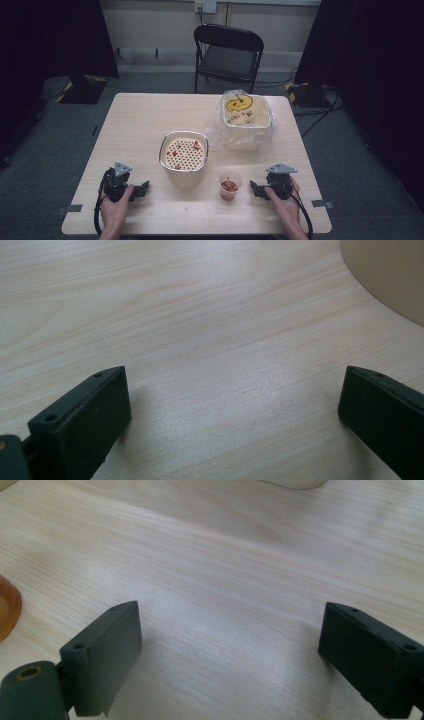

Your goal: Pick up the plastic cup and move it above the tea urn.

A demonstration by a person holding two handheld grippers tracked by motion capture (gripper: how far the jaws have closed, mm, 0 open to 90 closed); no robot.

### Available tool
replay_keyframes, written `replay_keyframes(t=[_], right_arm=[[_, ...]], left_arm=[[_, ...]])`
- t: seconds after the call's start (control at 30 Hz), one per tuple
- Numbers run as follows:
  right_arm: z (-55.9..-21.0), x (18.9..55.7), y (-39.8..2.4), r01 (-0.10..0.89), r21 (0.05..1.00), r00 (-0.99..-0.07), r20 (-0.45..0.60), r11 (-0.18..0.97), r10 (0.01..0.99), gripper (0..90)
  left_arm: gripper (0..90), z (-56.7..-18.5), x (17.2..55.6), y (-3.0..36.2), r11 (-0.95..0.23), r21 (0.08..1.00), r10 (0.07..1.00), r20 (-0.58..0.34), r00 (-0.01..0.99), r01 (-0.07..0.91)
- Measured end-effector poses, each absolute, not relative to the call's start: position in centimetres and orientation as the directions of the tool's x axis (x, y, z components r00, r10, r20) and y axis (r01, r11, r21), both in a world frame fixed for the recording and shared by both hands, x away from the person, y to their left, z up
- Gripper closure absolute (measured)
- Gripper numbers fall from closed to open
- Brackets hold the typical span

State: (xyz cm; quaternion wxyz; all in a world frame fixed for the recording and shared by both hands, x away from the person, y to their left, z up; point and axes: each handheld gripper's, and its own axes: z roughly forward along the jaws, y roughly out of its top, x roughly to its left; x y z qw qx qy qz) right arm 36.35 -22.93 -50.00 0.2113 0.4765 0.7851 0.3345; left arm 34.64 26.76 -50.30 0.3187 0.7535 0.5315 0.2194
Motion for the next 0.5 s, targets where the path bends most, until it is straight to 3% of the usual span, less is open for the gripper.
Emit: replay_keyframes(t=[0.17, 0.33, 0.5], right_arm=[[-50.0, 36.3, -22.9, 0.609, 0.727, -0.449, -0.014, 0.317, 0.894, 9.9], [-49.9, 35.4, -22.7, 0.590, 0.741, -0.465, -0.014, 0.322, 0.885, 18.2], [-49.5, 34.3, -22.6, 0.609, 0.728, -0.505, 0.050, 0.315, 0.862, 20.3]], left_arm=[[0.0, -50.3, 34.6, 26.8, -0.232, 0.713, 0.941, -0.008, 0.339, 0.661], [0.0, -50.3, 34.6, 26.8, -0.233, 0.713, 0.940, -0.009, 0.341, 0.661], [0.0, -50.3, 34.6, 26.8, -0.233, 0.714, 0.940, -0.008, 0.341, 0.660]])
